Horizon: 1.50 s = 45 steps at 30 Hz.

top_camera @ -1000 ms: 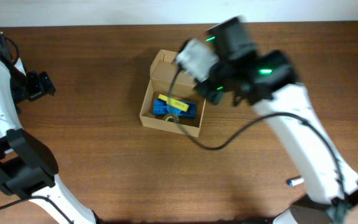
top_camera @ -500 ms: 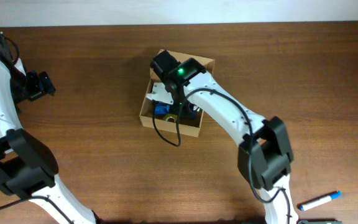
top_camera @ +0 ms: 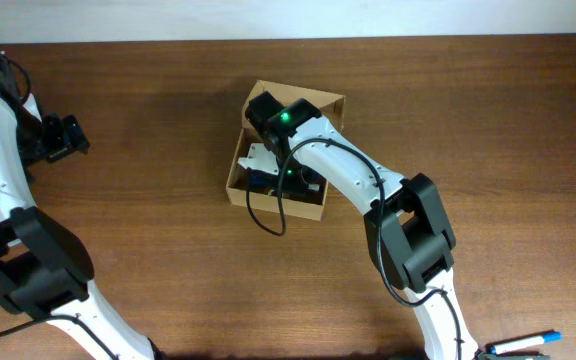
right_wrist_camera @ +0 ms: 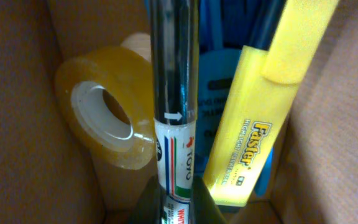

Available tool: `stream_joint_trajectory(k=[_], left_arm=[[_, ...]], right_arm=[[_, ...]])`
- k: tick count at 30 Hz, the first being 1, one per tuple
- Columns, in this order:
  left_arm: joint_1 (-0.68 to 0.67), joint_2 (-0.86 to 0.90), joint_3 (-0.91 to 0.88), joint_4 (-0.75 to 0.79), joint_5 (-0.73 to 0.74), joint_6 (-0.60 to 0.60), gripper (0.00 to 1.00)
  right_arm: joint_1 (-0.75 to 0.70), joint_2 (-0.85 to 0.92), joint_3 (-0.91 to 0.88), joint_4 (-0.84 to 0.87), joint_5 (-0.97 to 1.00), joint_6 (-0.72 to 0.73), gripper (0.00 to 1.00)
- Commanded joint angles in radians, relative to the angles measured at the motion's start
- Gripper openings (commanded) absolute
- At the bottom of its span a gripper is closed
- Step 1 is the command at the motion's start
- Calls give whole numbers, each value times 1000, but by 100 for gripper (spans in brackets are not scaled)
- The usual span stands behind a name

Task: Pack container
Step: 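Carry the black marker with the right gripper into the box, then open the right gripper and lift it away from the box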

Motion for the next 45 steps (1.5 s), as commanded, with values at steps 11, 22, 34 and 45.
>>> stream_joint_trajectory(k=[11, 22, 34, 45], left_arm=[[7, -8, -7, 2, 11, 16, 100], [7, -8, -7, 2, 11, 16, 100], [7, -8, -7, 2, 11, 16, 100], [7, -8, -7, 2, 11, 16, 100]], right_arm=[[5, -37, 94, -42, 61, 90, 65], [-3, -209, 198, -87, 214, 218, 71], [-245, -563, 67, -109, 269, 455, 70], [-597, -683, 67, -449, 143, 900, 57]])
